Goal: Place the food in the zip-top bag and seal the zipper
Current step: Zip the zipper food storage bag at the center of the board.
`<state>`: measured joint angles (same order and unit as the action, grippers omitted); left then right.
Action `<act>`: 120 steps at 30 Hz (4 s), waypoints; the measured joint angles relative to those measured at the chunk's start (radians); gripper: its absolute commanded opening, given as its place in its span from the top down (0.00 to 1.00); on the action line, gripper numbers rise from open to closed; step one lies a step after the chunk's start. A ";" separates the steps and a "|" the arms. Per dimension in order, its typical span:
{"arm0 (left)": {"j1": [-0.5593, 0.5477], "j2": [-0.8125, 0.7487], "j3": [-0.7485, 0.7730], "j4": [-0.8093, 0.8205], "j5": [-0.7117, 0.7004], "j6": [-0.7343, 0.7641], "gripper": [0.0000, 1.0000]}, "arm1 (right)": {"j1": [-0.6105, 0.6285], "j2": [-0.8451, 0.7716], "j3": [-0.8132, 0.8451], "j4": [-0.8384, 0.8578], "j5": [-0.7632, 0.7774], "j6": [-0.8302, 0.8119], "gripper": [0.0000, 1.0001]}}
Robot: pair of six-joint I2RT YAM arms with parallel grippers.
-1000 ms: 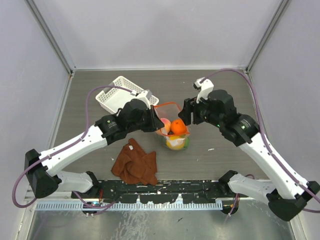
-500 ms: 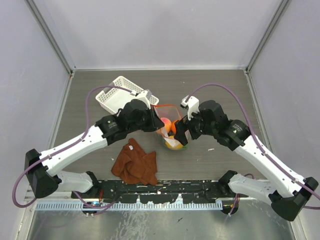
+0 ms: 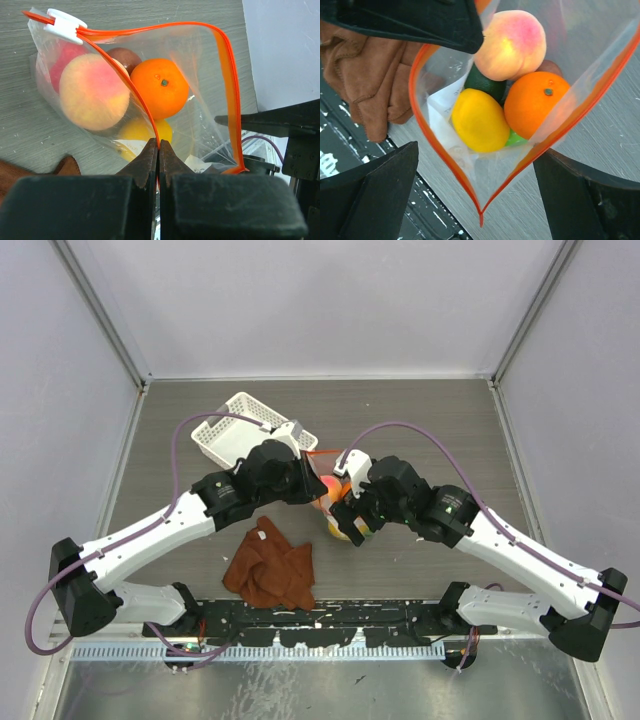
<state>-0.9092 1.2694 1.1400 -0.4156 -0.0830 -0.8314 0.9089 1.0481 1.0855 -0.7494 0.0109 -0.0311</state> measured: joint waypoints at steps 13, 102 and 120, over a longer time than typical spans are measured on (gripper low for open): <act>0.000 -0.012 0.000 0.000 -0.002 -0.015 0.96 | 0.012 0.018 0.011 -0.005 0.140 -0.014 0.42; 0.395 0.201 -0.427 1.166 1.078 0.781 0.59 | 0.012 -0.276 -0.111 -0.118 0.266 -0.492 0.99; 0.395 0.158 -0.426 1.052 1.134 0.813 1.00 | 0.012 -0.346 -0.160 -0.111 0.351 -0.444 0.99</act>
<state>-0.5140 1.4273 0.7136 0.6365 1.0508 -0.0181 0.9211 0.7017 0.9253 -0.8608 0.3622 -0.4751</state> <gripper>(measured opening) 0.095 0.067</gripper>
